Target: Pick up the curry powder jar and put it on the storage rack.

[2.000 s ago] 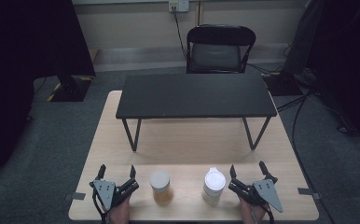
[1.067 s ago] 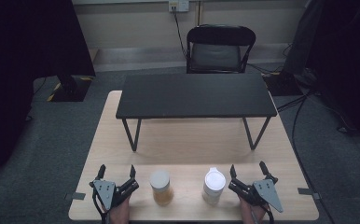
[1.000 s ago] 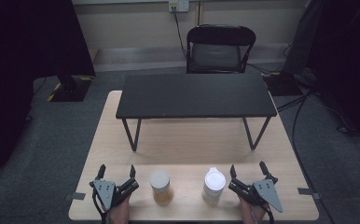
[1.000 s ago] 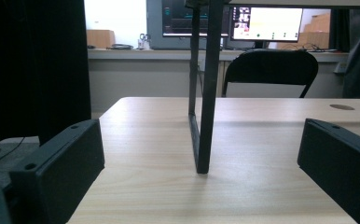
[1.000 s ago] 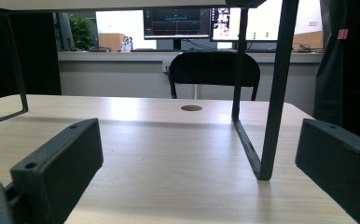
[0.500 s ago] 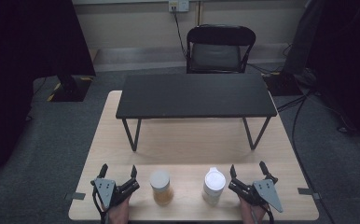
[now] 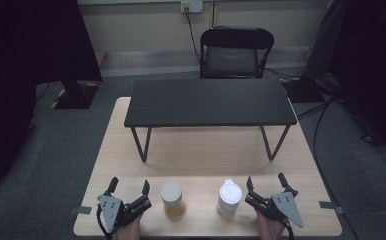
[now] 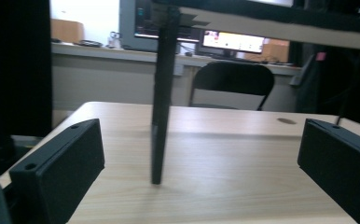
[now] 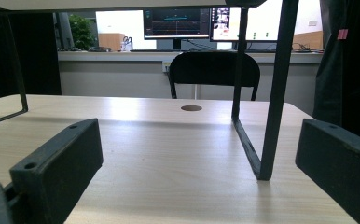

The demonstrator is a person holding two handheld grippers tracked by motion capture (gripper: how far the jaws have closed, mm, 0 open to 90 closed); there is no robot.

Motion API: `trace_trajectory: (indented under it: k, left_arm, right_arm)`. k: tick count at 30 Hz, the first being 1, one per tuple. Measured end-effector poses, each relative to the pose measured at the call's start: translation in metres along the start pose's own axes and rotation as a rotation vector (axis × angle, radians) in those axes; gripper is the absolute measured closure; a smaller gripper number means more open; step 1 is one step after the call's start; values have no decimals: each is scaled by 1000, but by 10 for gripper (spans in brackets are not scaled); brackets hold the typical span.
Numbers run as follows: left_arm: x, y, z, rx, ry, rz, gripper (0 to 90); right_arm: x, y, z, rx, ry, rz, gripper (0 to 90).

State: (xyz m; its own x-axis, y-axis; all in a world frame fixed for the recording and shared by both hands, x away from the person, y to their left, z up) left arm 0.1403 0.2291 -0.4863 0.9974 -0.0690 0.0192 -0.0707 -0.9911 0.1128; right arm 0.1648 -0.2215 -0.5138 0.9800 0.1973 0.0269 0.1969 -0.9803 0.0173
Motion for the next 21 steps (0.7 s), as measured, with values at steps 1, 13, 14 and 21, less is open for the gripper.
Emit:
trace_trajectory:
  k: [1, 13, 14, 21]
  left_arm:
    - [-1, 1, -2, -1, 3, 9, 0]
    - [-13, 12, -26, 4, 46, 152, 0]
    - [-13, 12, -26, 4, 46, 152, 3]
    - [-15, 19, -37, 15, 48, 227, 16]
  right_arm:
    - [0, 0, 0, 0, 0, 0, 0]
    - [0, 0, 0, 0, 0, 1, 0]
    - [0, 0, 0, 0, 0, 1, 0]
    - [0, 0, 0, 0, 0, 1, 0]
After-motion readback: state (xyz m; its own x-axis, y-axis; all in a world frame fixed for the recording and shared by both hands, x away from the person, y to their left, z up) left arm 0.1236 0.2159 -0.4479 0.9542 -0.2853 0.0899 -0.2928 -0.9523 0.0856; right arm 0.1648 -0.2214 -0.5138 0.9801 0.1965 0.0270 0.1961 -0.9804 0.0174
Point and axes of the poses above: each handheld gripper's, and its own axes: x roughly forward along the jaws, z roughly out of its underside, y roughly to its right, the point moved 2 cm from there along x, roughly forward along the jaws, and after that the axes turned 5 degrees about -z, right-handed, at the moved point
